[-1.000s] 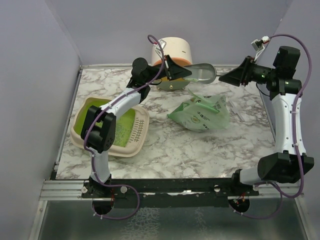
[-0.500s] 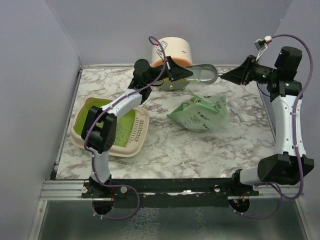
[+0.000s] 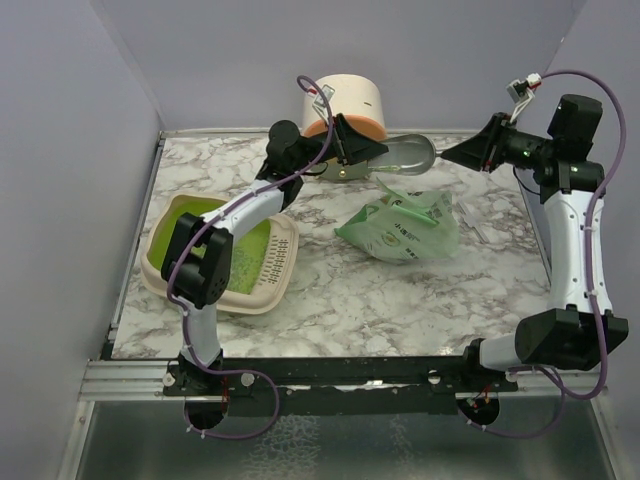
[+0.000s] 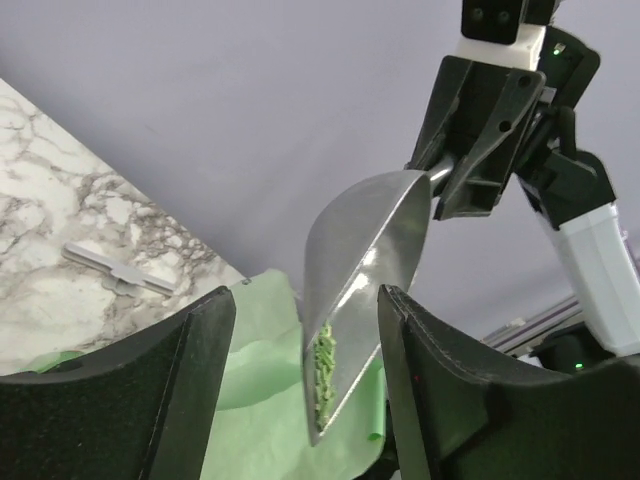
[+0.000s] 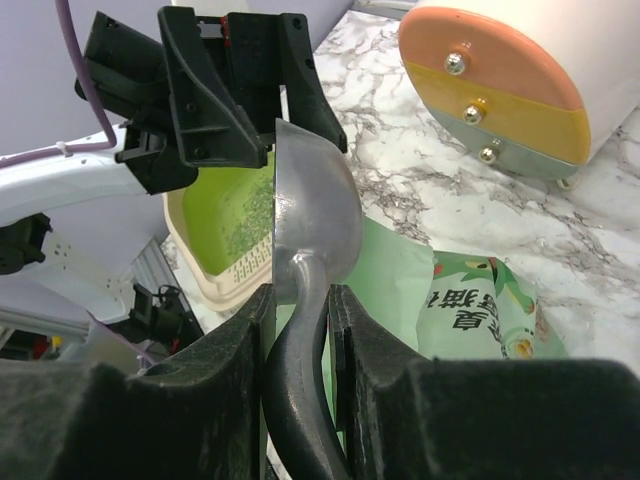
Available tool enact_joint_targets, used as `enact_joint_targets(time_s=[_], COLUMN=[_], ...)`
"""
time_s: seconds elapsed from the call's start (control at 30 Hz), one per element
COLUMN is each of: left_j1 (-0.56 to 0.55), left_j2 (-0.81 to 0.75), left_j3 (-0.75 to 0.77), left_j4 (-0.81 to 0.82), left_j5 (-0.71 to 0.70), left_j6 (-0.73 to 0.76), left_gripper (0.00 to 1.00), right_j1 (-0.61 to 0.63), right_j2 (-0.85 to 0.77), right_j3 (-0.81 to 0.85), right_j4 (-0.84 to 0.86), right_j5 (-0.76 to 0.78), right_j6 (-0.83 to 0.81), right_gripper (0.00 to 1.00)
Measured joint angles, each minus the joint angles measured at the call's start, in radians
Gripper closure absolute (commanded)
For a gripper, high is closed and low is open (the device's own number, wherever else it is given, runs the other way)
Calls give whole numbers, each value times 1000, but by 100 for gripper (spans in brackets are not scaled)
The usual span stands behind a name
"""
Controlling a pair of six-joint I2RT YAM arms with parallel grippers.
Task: Fill the litter box with clean litter
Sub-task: Adjust the spatula.
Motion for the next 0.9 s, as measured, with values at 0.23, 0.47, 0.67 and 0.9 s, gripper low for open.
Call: enact_joint_targets(time_s=[0.23, 0.47, 0.67, 0.9], left_j1=[23, 37, 18, -30], left_j2=[-72, -165, -229, -278], left_j3=[-10, 26, 55, 24], left_j4=[-67, -409, -719, -850], left_j5=[24, 21, 6, 10], left_j6=[141, 492, 825, 1054], left_gripper=[1, 1, 1, 2], right_j1=[0, 0, 0, 0], right_j2=[-14, -98, -176, -277], right_j3=[85, 95, 95, 77], right_j4=[-85, -165, -256, -323], right_j5=[73, 219, 399, 622], right_j6=[-51, -109, -179, -235], right_gripper=[99, 99, 99, 99])
